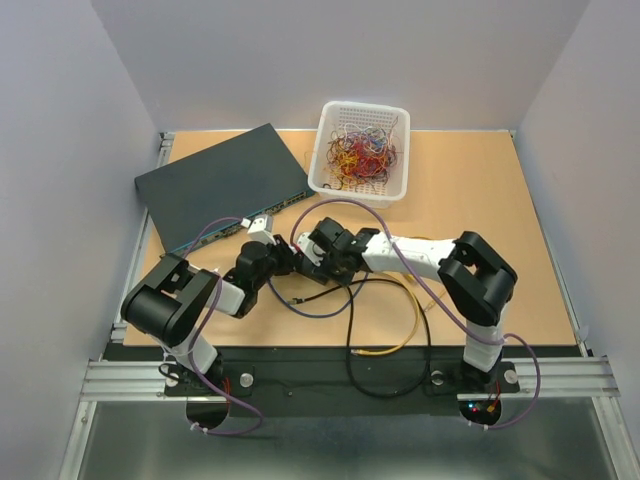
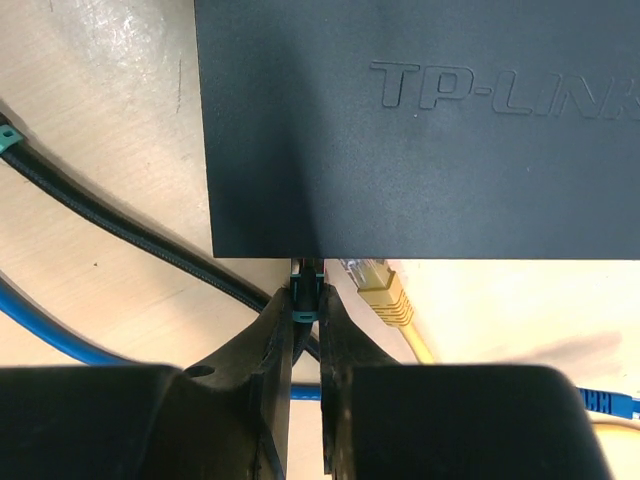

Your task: Insert the plug into the switch port

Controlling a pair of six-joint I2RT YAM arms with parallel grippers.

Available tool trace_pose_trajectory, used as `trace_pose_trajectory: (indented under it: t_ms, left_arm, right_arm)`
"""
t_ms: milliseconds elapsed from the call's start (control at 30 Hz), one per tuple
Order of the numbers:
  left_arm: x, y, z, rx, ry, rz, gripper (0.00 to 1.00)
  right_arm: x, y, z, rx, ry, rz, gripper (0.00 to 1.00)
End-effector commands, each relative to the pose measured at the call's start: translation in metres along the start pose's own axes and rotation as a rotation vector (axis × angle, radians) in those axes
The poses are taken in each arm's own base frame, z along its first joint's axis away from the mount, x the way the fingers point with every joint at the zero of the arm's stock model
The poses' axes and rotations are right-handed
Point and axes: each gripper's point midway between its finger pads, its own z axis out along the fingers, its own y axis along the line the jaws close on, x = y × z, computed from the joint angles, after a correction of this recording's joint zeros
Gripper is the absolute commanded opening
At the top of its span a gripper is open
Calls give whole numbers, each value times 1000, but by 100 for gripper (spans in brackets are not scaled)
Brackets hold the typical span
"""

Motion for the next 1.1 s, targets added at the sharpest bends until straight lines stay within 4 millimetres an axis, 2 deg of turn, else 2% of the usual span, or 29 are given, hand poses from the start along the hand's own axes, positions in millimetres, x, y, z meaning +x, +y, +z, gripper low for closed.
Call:
trace_pose_trajectory:
  t_ms: [0,100,133,167,267,333,400,433,533,567,633,700,733,833,867,933,967,1033,1067]
  left_arm:
    - [127,-34,-52,164,528,-43,28]
    - [132,-42,-51,184,545,-35,27]
    - [133,-43,-51,186,548,-38,27]
    - [133,-43,-51,184,550,-43,27]
    - [128,-44,-50,168,539,-45,28]
    - [128,-38,-52,121,549,-44,30]
    - [117,-38,-49,95,515,-46,32]
    - [113,-38,-50,85,506,-52,33]
    - [106,-27,-49,36,485,-67,38]
    - [104,-24,-50,29,476,-70,46]
    - [100,-18,-50,5,458,-84,61]
    - [99,-15,-52,-5,448,-91,67]
    - [94,-15,-52,-8,430,-102,83]
    - [85,-8,-54,-40,401,-111,98]
    - [71,-8,-51,-49,356,-102,99]
    - [62,1,-54,-109,340,-93,99]
    - [40,-1,-52,-114,286,-77,99]
    - [21,3,-57,-149,232,-64,99]
    - [9,12,-58,-194,207,-64,99]
  right_arm:
    - [-191,-20,-41,52,-674,-115,0]
    - [-219,-6,-52,20,-765,-163,1]
    - [-225,-3,-50,8,-777,-164,0]
    - [-236,-1,-58,0,-818,-159,0]
    - [-243,1,-58,-17,-841,-140,0]
    - [-235,3,-53,-23,-823,-120,1]
    - [-225,-1,-47,0,-797,-95,1]
    - [-212,0,-37,0,-764,-79,1]
    - [-194,-4,-28,30,-719,-51,1]
    - [-183,-3,-22,31,-694,-46,1]
    - [-176,-4,-19,42,-679,-39,0]
    - [-170,-4,-15,48,-663,-37,1]
    - [-169,-4,-15,48,-662,-42,0]
    - [-170,-2,-13,36,-663,-45,1]
    - [-170,-1,-13,30,-663,-43,0]
    - [-173,1,-13,17,-670,-43,0]
    - [-174,2,-12,9,-669,-42,1]
    - [-178,3,-11,-2,-676,-34,0]
    - [-178,5,-8,-11,-672,-30,1]
